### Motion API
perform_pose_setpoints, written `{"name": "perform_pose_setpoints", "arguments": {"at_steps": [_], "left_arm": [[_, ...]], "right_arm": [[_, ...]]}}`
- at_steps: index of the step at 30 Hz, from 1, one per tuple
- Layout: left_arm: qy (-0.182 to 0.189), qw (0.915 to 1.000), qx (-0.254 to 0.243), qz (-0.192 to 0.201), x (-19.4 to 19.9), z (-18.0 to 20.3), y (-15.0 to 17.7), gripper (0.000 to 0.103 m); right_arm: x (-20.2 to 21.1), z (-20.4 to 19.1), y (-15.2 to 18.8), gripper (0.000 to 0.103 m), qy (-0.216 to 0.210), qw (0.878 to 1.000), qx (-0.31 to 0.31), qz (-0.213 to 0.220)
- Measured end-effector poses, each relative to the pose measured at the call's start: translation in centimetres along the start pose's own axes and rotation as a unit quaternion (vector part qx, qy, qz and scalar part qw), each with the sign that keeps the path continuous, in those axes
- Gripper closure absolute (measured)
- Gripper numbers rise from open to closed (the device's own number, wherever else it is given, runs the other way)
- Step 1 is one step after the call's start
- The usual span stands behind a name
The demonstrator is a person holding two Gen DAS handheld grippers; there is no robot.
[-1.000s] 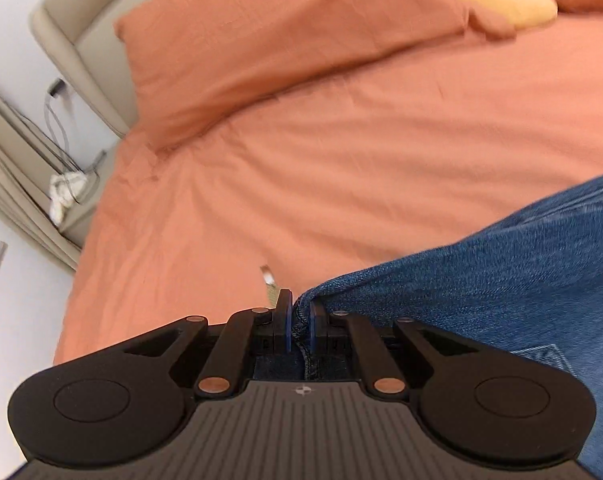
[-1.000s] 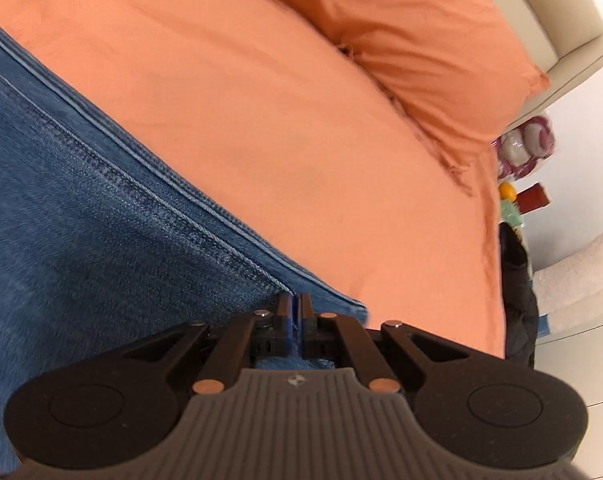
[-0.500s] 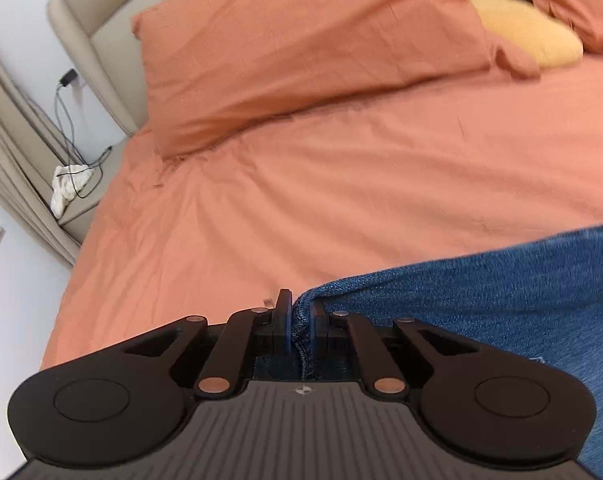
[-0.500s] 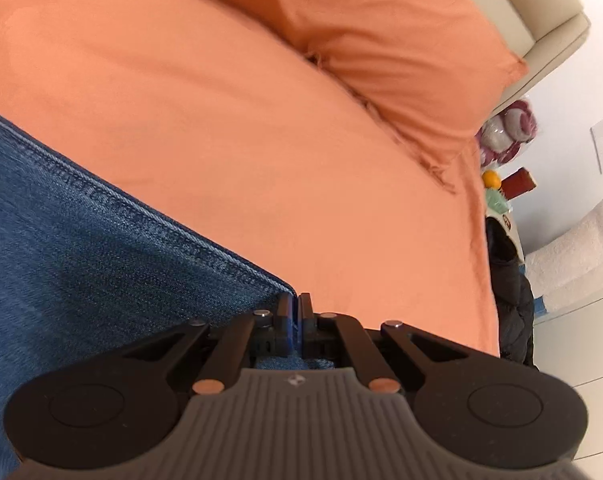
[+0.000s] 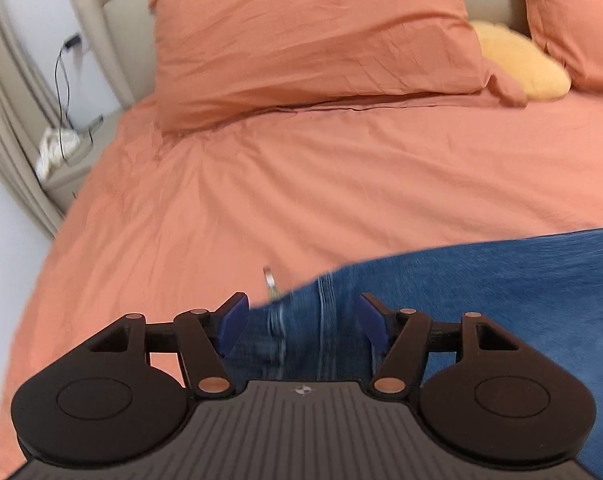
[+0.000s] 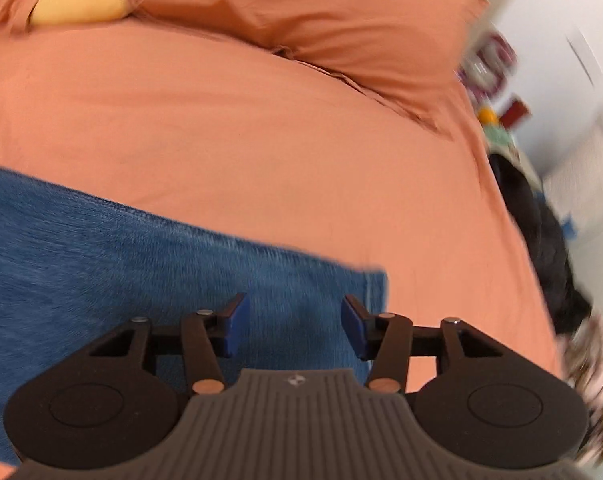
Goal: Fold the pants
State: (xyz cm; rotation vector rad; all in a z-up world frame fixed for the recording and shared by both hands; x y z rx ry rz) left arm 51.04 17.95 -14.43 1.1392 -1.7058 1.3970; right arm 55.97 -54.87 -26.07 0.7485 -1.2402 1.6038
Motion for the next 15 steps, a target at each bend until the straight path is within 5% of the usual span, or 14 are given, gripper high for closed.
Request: {"name": "perform_pose_setpoints", "arguments": {"at_steps": [3,6,15], "left_arm": [[0.028,0.9995,0.01,-0.009,1.3,-0.5,2.0,0.031],[0.038,0.9991,0.013,-0.013,2.3,-0.2,4.1,0.032],[0.095,0.9932,0.058,-0.036,2.1,3.7,9.6,0.035]], "right_arm": [[1.2,2.5,2.5,0.055,-0.05,0.995,-0.081,-0.002],[2.3,5.5,5.4,0.056,-0.105,0.979,-0.177,0.003],[1.8,12.0,12.8,0.057,-0.237,0.891,-0.387,0.032]]}}
Point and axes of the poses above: each gripper's, at about its wrist camera, not at the fingertips, and x roughly against the way its jaws point, z to its right, y to its underside, the point moved 5 cm from there along -x, roughly the way its jaws point, and after that the axes turned 11 degrees about -z, right-handed, at the moved point
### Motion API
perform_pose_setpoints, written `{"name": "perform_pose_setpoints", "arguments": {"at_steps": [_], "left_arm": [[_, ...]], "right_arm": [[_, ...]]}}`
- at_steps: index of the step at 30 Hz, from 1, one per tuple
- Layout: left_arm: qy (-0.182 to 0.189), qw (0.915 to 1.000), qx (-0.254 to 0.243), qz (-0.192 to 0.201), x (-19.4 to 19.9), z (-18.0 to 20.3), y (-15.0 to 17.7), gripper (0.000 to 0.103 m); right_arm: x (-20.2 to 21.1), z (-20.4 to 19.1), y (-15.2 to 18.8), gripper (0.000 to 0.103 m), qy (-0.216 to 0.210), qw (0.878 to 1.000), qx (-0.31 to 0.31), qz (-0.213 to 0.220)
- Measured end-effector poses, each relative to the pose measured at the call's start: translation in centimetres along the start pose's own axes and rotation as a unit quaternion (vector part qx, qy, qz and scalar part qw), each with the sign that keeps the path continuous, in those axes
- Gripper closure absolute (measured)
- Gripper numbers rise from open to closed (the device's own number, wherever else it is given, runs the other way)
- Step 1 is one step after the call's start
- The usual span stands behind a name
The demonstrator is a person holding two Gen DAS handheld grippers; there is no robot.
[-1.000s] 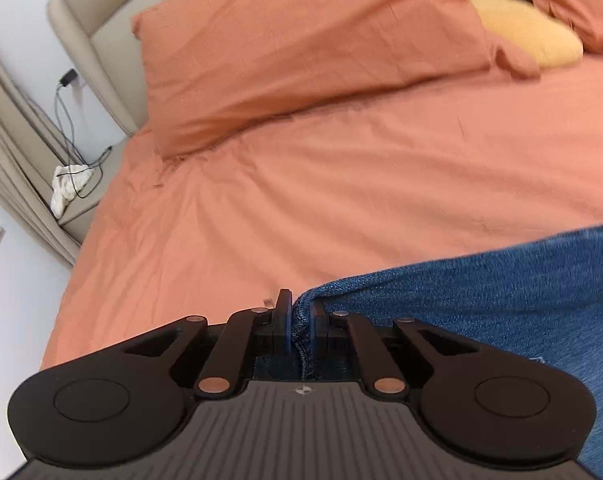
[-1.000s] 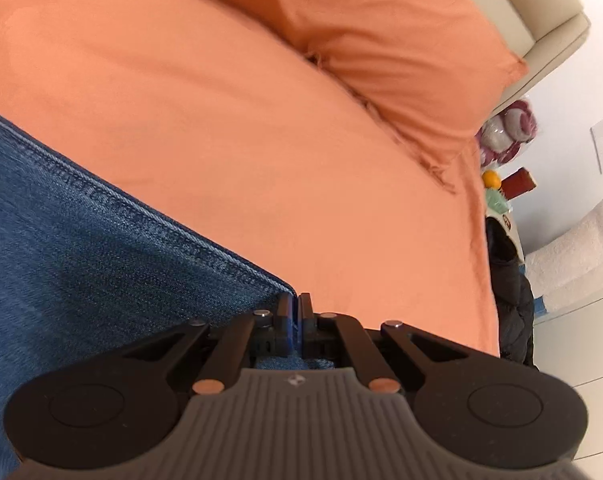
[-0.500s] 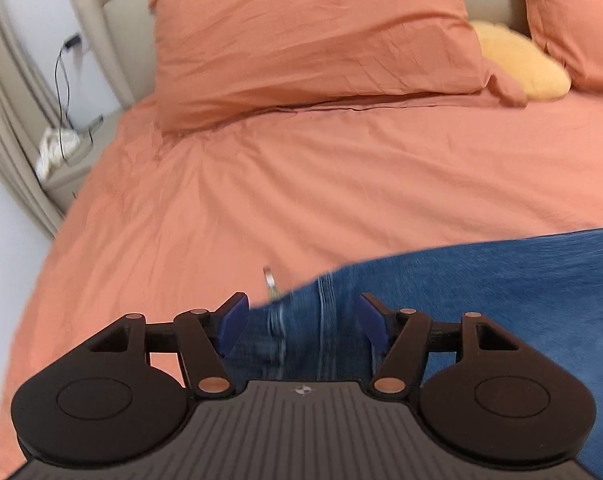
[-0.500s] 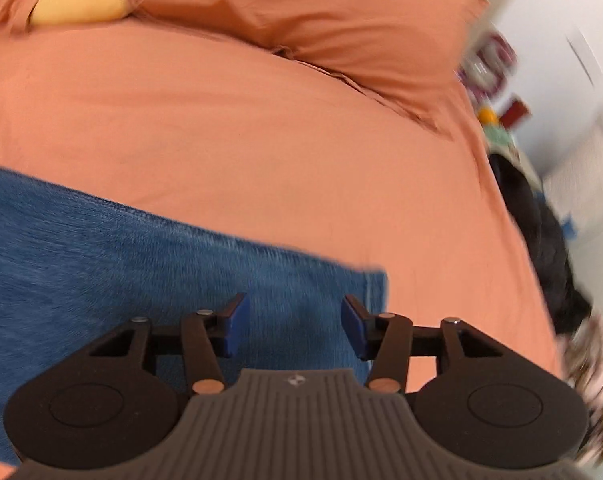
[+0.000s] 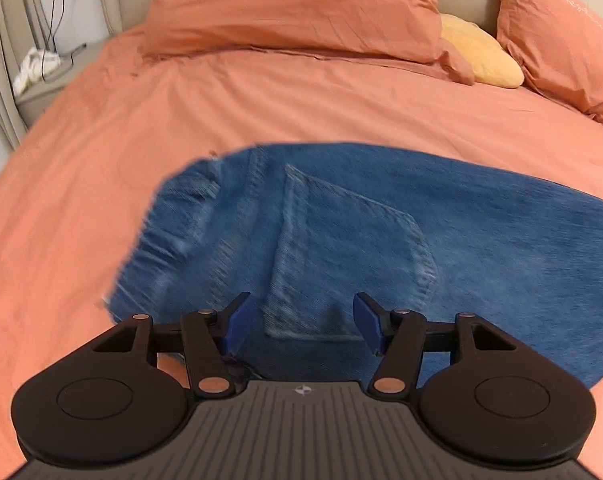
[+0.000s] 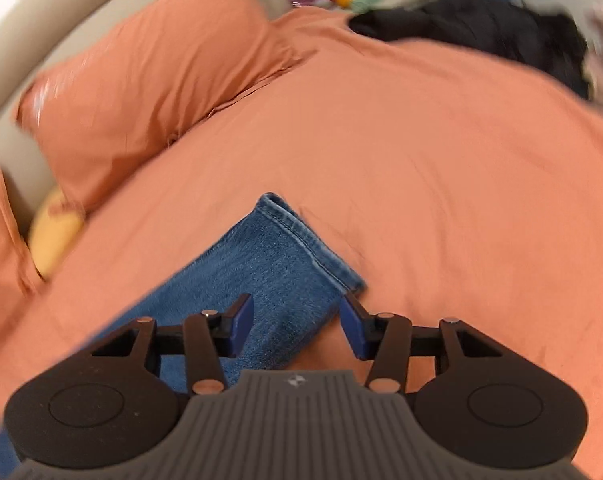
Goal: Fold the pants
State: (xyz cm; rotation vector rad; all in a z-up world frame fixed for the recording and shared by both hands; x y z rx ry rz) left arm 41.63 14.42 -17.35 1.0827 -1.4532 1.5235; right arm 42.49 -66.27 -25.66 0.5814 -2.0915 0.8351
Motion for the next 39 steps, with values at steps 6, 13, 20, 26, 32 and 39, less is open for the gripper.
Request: {"name": "perform_pose_setpoints", "arguments": {"at_steps": [6,13,20,26,32,39], "left_arm": [[-0.023,0.9997,0.0,-0.008,-1.5,2.0,1.0,0.035],[-0.063,0.9969,-0.01,-0.047,-4.1,3.3,0.6,0.037],[-0.101,0.9917,-0.023,-0.076,-6.5,4.1,0.6,0.038],[-0.115,0.9889,-0.028,-0.09,-7.5,4.5,0.4,0.041],[-0.142,0.9854,-0.043,-0.084,-6.4,5.5,0.2,0.041],[-0.058,0.9875,-0.137,-0.051,-3.0,12.6,-1.6,0.041]], "right_arm": [[-3.2,3.5,0.2,0.057,-0.05,0.997,-0.062,-0.002],[-8.9,6.3,-0.3,0.065,-0.089,0.989,-0.117,-0.007],[-9.3,4.6,-2.3,0.089,-0.068,0.996,-0.062,-0.009],[-2.0,-0.7,-5.2,0.092,-0.032,0.998,0.049,0.033],[-7.7,0.9,-4.6,0.087,0.038,0.998,0.042,-0.03],[-6.3,2.7,-6.6,0.057,0.027,0.996,0.074,-0.034]]}}
Point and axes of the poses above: each gripper's, at about its wrist camera, not at the fingertips, and x roughly against the way its jaws point, z to its right, y to its underside, the point moved 5 cm from there along -x, roughly the way its jaws point, and after that the axes turned 11 degrees about -z, right-handed, at the moved point
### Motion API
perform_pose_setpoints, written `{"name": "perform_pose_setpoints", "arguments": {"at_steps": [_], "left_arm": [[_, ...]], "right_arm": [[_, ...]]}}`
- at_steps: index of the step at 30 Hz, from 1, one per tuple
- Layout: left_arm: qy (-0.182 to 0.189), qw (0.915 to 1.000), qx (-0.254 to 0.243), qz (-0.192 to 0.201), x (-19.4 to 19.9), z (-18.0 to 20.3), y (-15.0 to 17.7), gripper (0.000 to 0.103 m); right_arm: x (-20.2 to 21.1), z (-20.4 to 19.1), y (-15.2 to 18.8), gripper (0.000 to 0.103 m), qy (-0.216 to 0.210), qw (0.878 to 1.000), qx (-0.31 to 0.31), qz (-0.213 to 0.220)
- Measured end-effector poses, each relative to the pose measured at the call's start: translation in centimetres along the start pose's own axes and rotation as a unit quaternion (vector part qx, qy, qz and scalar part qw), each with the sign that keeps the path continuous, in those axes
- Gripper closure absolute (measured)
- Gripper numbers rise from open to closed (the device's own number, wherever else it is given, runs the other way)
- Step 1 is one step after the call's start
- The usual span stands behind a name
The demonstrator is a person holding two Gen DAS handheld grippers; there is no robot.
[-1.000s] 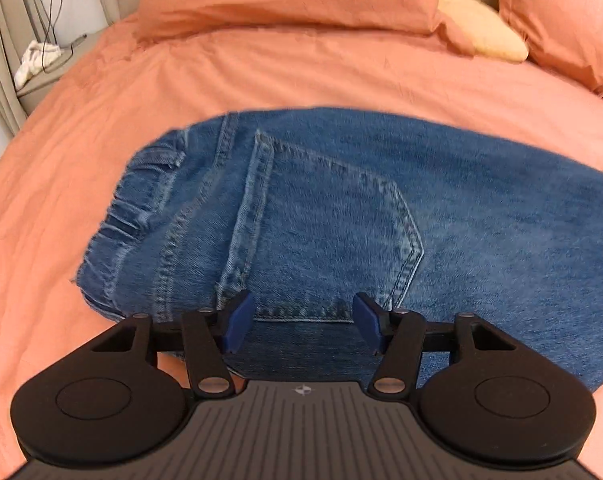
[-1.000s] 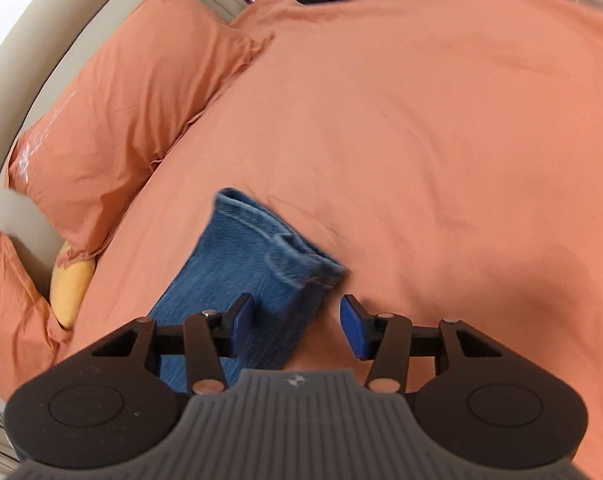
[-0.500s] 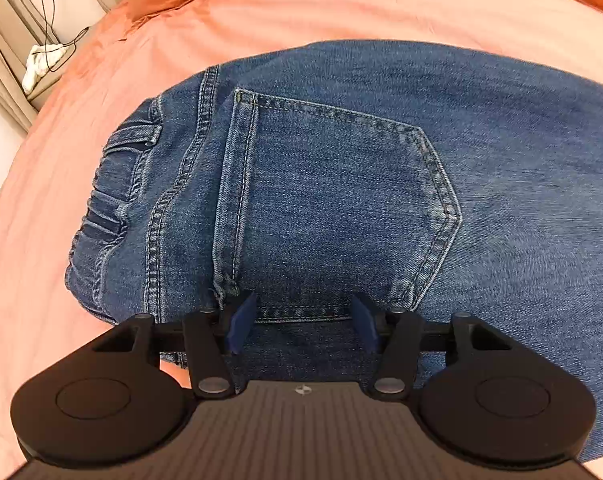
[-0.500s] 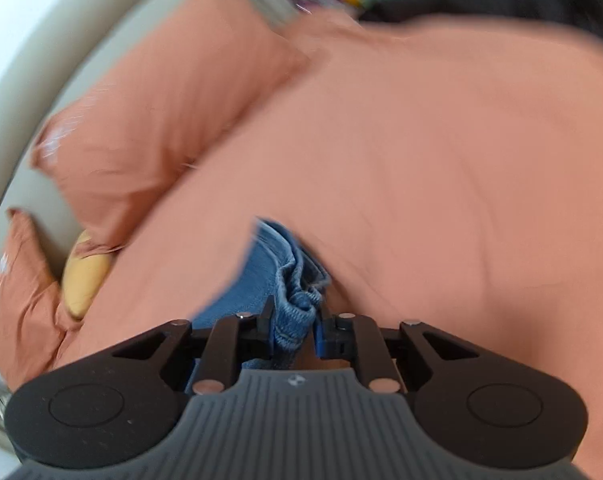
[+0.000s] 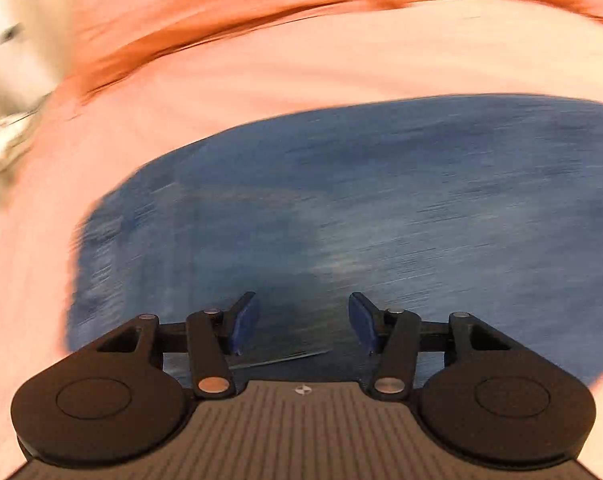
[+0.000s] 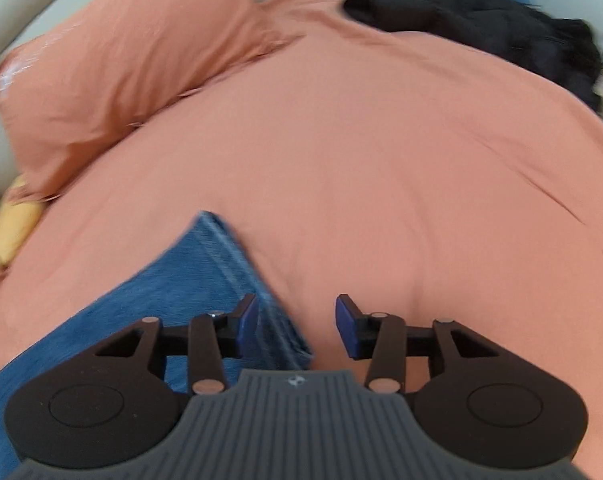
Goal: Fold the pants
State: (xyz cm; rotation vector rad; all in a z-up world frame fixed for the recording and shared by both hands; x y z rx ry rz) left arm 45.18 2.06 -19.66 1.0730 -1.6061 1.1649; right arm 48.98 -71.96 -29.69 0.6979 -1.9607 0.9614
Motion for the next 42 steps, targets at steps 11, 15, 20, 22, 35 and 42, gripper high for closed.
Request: {"name": "perform_pose_setpoints", "arguments": {"at_steps": [11,15,20,22,35,42], "left_arm": [[0.164,0.9657,-0.195,0.05,0.8,22.9,-7.1,0.047],[0.171,0.9538,-0.238,0.068,-0.1,28.8,-9.9,0.053],[0.141,0.9576,-0.233,0.094,-1.4,33.0,-14.4,0.061],[0.13,0.9598,-0.232,0.089,-2.1,34.2,-15.7,0.065],[0.07,0.9494,-0.284,0.113,-0.4,35.9,-14.7,0.071],[0.109,0.9097,-0.387,0.103,1.9,35.8,-6.7,0.079]], "right_arm": [[-5.0,-1.6,-2.0,0.055,-0.06,0.99,0.103,-0.077],[-7.1,-1.1,-1.7,0.054,-0.096,0.987,0.1,-0.077],[-8.7,0.1,-2.5,0.063,-0.148,0.982,0.083,-0.082],[-8.8,0.6,-2.6,0.067,-0.16,0.98,0.079,-0.088],[-6.4,1.6,-1.3,0.097,-0.172,0.978,0.041,-0.113],[-0.7,-1.8,-2.6,0.1,-0.163,0.981,0.059,-0.085]]}}
Point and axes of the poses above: each gripper's, at about its wrist camera, not at the fingertips, and x roughly against the way its jaws point, z to its right, y to its underside, the point moved 5 cm from there along -x, roughly the way its jaws point, and after that the axes turned 11 degrees about -z, right-handed, at the moved point
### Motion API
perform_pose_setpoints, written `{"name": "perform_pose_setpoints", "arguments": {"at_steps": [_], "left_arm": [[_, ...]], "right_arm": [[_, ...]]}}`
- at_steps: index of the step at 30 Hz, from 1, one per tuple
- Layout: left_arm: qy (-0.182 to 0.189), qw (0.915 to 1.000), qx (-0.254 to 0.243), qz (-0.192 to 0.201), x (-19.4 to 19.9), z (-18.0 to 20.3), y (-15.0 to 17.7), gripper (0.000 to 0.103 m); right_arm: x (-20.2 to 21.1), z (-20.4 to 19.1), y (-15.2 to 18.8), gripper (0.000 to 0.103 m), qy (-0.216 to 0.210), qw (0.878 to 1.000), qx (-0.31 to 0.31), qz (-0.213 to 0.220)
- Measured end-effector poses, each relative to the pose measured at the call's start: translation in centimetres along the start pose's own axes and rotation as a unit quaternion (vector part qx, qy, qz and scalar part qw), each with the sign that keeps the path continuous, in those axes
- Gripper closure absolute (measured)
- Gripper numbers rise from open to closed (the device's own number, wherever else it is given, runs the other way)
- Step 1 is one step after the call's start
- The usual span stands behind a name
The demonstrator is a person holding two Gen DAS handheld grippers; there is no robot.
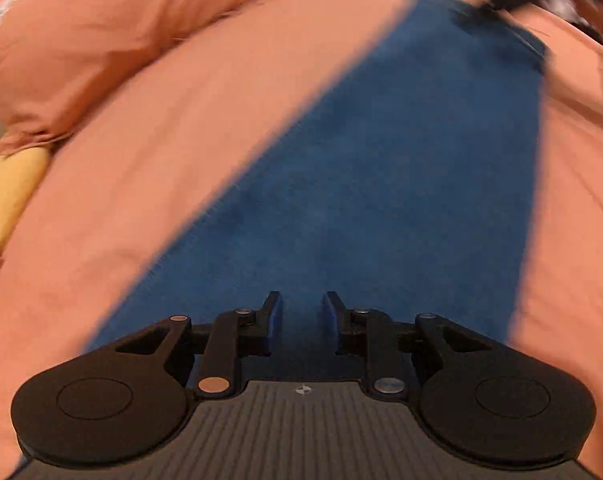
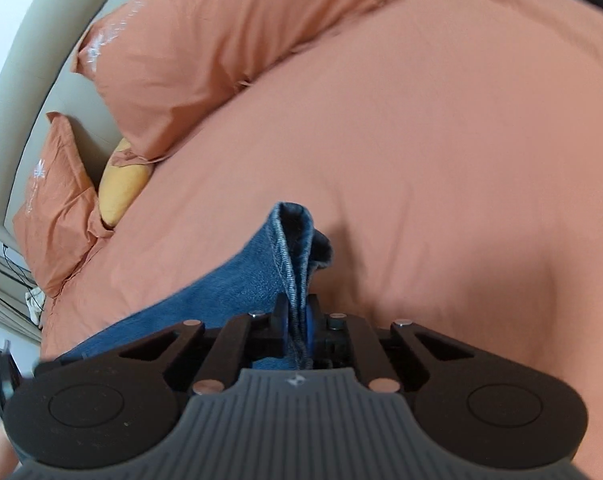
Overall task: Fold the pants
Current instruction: 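Lift the hem with the right gripper and fold it over the jeans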
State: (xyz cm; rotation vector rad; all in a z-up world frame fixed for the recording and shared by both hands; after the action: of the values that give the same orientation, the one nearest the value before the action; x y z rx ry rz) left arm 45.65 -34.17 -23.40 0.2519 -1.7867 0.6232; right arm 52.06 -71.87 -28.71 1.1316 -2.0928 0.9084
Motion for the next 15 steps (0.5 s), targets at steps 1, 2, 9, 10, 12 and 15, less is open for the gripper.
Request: {"name": "perform_pose_setpoints", "arguments": {"at_steps": [1,2,9,10,12,15], "left_arm": [[0.005,1.0,-0.004,0.002,0.3,0.9,0.7,0.083],[0.009,0.9999,-0.006,0.004,0.6,1.6,1.3,0.084],[0.001,0.9996,-0.011,0.024,1.9,5.7,4.1,0.103],[0.021,0.9994,-0.006,0.025,2.2,6.0,4.4,0.103],[0.058,0.9979,-0.004,0.031,3.2,6.8,5.0,0.102],[0.063,0.9966,-0.016,0.051,5.5,7.9,7.3,0.088]], "right_arm": [[0.6,-1.0,-0.2,0.1,0.008,1.0,0.004,0.001],[1.1,-2.1,-0.4,0.1,0.015,1.0,0.007,0.001],[4.9,-10.4,-0.6,0.1,0.038,0.999,0.031,0.009],[5.3,-12.0,-0.6,0.1,0.045,0.998,0.035,0.008],[6.0,-15.0,-0.4,0.1,0.051,0.998,0.039,0.005],[6.9,-20.1,0.1,0.1,0.057,0.997,0.054,0.006]]}}
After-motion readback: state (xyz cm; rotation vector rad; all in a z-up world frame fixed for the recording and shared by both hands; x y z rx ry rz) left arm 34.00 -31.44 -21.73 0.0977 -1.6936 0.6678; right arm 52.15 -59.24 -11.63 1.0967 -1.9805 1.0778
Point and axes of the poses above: each gripper's, at about its wrist camera, not at the fingertips, and x roughly against the way its jaws point, z to its right, y to its underside, the point moved 5 cm from there along -x, roughly the way its jaws point, and after that the axes turned 11 degrees about -z, right-handed, at the moved point
